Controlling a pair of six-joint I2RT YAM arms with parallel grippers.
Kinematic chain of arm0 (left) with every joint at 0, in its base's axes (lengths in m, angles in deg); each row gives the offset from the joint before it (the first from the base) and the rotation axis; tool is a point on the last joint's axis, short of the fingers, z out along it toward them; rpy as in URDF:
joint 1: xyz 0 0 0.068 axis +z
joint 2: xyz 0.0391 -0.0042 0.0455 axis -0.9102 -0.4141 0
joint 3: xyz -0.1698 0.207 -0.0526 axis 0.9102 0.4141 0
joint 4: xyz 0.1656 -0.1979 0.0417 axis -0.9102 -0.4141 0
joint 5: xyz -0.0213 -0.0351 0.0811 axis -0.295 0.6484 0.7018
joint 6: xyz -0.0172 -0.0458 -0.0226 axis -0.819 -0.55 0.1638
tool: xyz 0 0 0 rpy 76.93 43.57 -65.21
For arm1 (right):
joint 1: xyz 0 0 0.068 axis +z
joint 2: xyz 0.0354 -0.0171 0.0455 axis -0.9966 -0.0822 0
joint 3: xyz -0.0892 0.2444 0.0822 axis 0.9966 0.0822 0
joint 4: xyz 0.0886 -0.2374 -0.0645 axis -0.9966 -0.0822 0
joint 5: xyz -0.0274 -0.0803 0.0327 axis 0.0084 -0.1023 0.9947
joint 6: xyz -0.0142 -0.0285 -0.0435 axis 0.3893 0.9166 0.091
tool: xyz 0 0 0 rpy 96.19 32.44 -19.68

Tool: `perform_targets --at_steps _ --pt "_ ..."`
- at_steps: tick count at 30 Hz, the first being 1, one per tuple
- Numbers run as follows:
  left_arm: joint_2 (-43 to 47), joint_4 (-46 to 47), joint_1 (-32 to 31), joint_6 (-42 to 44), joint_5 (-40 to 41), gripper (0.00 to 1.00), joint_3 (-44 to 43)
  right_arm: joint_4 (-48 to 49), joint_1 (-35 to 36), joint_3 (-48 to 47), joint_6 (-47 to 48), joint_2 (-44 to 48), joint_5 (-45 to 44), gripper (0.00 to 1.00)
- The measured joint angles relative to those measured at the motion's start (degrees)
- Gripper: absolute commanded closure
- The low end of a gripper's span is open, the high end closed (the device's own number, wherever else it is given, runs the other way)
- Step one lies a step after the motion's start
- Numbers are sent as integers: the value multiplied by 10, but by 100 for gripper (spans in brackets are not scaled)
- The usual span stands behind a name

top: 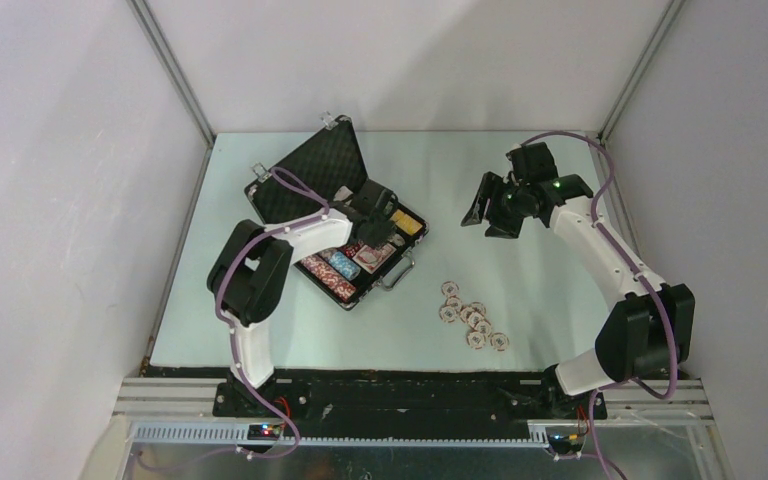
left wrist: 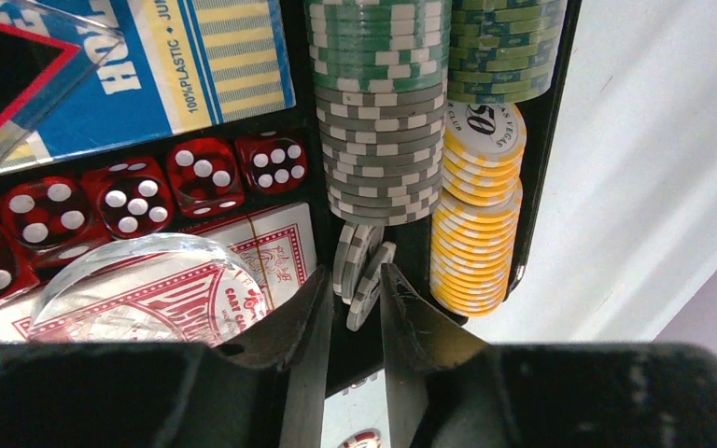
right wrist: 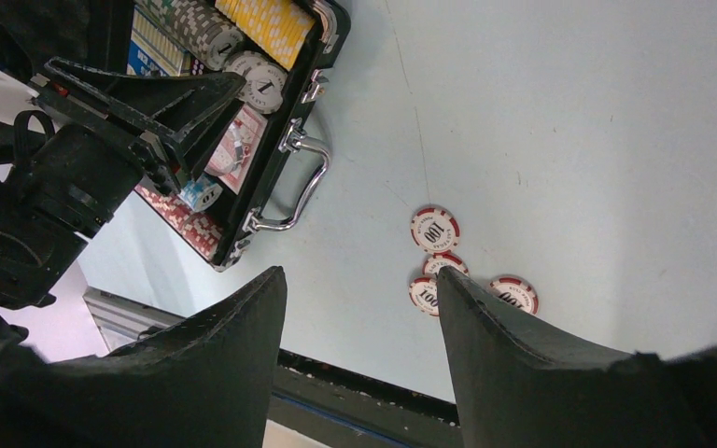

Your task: Pack up texas hold em set

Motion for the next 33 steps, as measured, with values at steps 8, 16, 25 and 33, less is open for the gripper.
perform_targets --at_steps 8,16,25,33 --pt "0 -1 0 16 -4 86 -1 0 -2 0 0 0 1 37" --pt "-1 -1 0 48 -6 86 -4 1 -2 0 0 0 5 37" --pt "-1 12 -5 97 -10 97 -13 2 -4 0 0 0 11 37" --pt "-8 -8 -13 163 1 97 -56 6 -6 0 -2 0 16 38"
